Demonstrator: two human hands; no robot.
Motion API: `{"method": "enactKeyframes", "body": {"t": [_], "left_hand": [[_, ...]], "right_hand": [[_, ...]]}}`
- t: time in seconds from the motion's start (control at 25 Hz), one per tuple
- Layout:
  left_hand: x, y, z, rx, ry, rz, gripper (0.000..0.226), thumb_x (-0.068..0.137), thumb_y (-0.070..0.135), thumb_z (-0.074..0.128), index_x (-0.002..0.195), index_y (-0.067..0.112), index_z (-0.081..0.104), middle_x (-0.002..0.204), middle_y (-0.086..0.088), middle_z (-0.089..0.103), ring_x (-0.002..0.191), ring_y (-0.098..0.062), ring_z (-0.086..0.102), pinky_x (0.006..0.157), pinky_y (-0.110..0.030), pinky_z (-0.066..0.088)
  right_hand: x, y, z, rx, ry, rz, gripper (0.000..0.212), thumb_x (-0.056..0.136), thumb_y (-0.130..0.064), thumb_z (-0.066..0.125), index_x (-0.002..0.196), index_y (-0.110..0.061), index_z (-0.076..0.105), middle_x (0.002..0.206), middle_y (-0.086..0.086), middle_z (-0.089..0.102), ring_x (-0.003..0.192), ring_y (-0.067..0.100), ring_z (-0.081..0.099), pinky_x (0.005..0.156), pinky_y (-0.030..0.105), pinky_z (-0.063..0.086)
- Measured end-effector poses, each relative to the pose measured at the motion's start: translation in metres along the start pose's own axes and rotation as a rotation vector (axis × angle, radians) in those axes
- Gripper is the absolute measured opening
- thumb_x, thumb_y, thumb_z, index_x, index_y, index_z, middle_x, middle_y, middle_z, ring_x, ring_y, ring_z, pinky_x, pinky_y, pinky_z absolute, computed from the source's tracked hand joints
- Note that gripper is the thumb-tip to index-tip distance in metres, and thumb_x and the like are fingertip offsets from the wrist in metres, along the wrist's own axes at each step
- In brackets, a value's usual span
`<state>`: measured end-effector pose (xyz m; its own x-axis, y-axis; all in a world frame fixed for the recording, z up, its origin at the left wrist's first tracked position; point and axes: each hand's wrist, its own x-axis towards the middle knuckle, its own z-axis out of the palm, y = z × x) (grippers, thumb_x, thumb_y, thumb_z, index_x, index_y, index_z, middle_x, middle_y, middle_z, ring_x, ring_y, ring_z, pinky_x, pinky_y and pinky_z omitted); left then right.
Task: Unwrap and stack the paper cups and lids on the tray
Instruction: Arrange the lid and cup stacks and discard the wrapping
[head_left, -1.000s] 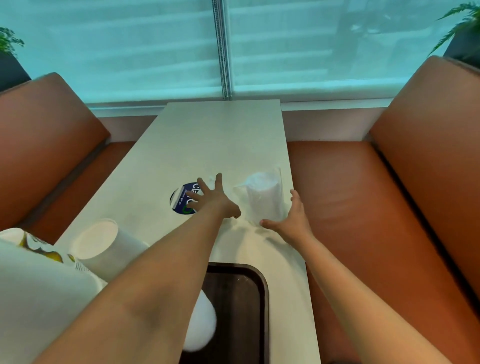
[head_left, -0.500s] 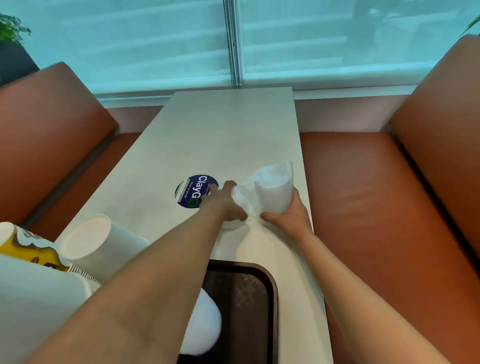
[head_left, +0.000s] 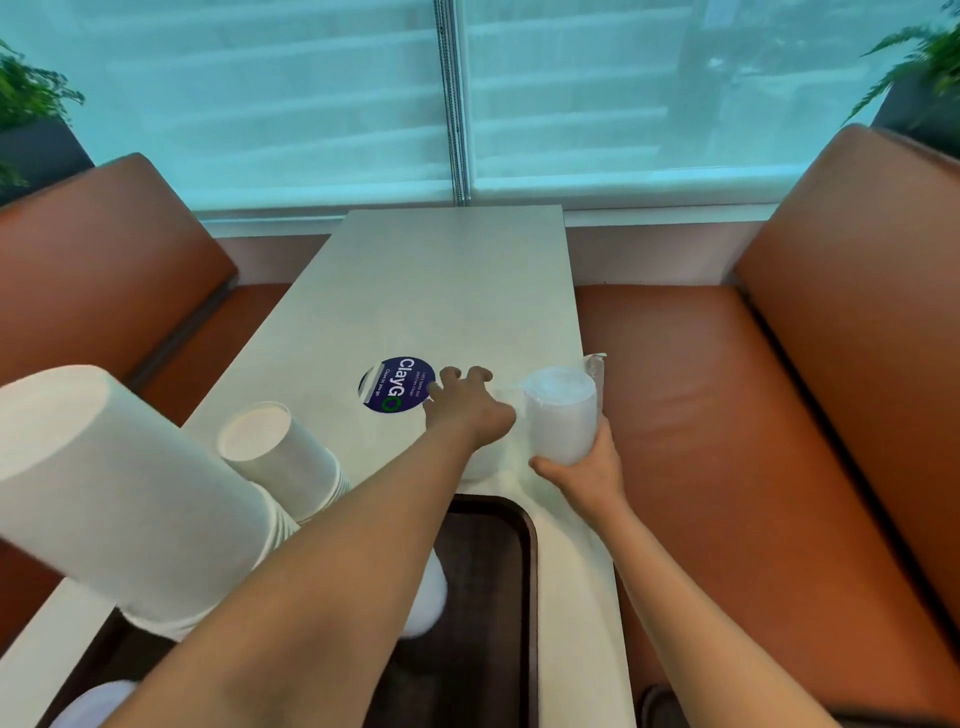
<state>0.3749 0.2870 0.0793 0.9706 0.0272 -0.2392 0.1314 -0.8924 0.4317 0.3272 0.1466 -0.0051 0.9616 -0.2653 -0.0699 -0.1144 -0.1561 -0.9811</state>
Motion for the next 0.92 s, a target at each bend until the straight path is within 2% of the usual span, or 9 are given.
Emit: {"method": "enactKeyframes", "body": {"t": [0.12,0.24,0.32,0.44,0.56,0.64,0.76,0.84,0.92], "left_hand": [[-0.029,0.019,-0.018,-0.457,0.148,0.079,0.039,0.089,0.008,0.04,0.126,0.014,0.051,0.137,-0.007,0.041,0.119,-0.024,0.046,0.09,-0.027,0.039],[-0.069,0.037,-0.038,-0.912,-0.043,-0.07,0.032,0.096,0.03,0.04,0.12,0.016,0.055,0.123,-0.006,0.053,0.107,-0.029,0.052,0.086,-0.035,0.043],[-0.098,0.036,-0.051,-0.95,-0.277,-0.165,0.04,0.089,0.054,0.046,0.108,0.02,0.057,0.107,-0.003,0.056,0.1,-0.03,0.056,0.085,-0.037,0.048],[-0.127,0.015,-0.062,-0.932,-0.44,-0.211,0.054,0.072,0.065,0.061,0.096,0.016,0.062,0.094,-0.009,0.066,0.086,-0.03,0.064,0.084,-0.038,0.052],[-0.154,-0.01,-0.071,-1.103,-0.697,-0.211,0.079,0.066,0.075,0.061,0.109,0.009,0.061,0.107,-0.015,0.067,0.095,-0.035,0.065,0.086,-0.044,0.053],[-0.173,-0.028,-0.071,-1.13,-0.749,-0.167,0.074,0.068,0.064,0.069,0.119,0.013,0.059,0.113,-0.013,0.067,0.097,-0.033,0.066,0.081,-0.044,0.055],[-0.203,-0.051,-0.061,-1.193,-0.71,-0.043,0.051,0.069,0.034,0.077,0.114,0.013,0.061,0.103,-0.014,0.068,0.094,-0.032,0.063,0.087,-0.047,0.049],[-0.217,-0.067,-0.049,-1.304,-0.676,-0.023,0.059,0.061,0.027,0.078,0.115,0.012,0.059,0.106,-0.014,0.067,0.095,-0.032,0.063,0.089,-0.047,0.05],[-0.23,-0.078,-0.037,-1.339,-0.546,0.014,0.087,0.051,0.029,0.082,0.129,0.015,0.048,0.118,-0.012,0.062,0.099,-0.031,0.064,0.081,-0.048,0.056]], "right_hand": [[-0.026,-0.016,-0.006,0.053,0.1,-0.044,0.095,0.042,-0.03,0.079,0.128,-0.021,0.04,0.121,0.0,0.054,0.109,0.019,0.055,0.087,0.037,0.052],[-0.051,-0.032,-0.013,0.046,0.164,-0.164,0.095,0.04,-0.036,0.076,0.128,-0.026,0.042,0.125,0.0,0.052,0.113,0.017,0.054,0.092,0.041,0.051],[-0.066,-0.041,-0.017,-0.072,0.13,-0.273,0.095,0.045,-0.032,0.082,0.131,-0.03,0.043,0.127,-0.004,0.051,0.117,0.017,0.052,0.092,0.043,0.051],[-0.098,-0.05,-0.021,-0.212,0.127,-0.455,0.091,0.052,-0.028,0.09,0.13,-0.025,0.044,0.128,-0.017,0.047,0.119,0.019,0.049,0.097,0.037,0.047],[-0.132,-0.061,-0.03,-0.311,0.131,-0.724,0.087,0.06,-0.024,0.084,0.133,-0.03,0.037,0.137,-0.011,0.038,0.13,0.011,0.037,0.108,0.024,0.035],[-0.149,-0.07,-0.033,-0.49,0.082,-0.86,0.087,0.065,-0.02,0.081,0.135,-0.035,0.033,0.145,-0.004,0.031,0.137,0.007,0.026,0.111,0.021,0.028],[-0.166,-0.079,-0.039,-0.738,0.063,-1.003,0.084,0.071,-0.025,0.074,0.14,-0.039,0.028,0.153,0.003,0.018,0.143,0.02,0.016,0.113,0.037,0.021],[-0.184,-0.083,-0.037,-0.6,0.018,-0.863,0.085,0.069,-0.032,0.064,0.144,-0.04,0.024,0.157,-0.001,0.013,0.145,0.018,0.016,0.115,0.033,0.022],[-0.208,-0.09,-0.032,-0.165,-0.092,-0.45,0.085,0.067,-0.029,0.059,0.143,-0.041,0.024,0.156,0.002,0.023,0.134,0.023,0.037,0.103,0.038,0.04]]}}
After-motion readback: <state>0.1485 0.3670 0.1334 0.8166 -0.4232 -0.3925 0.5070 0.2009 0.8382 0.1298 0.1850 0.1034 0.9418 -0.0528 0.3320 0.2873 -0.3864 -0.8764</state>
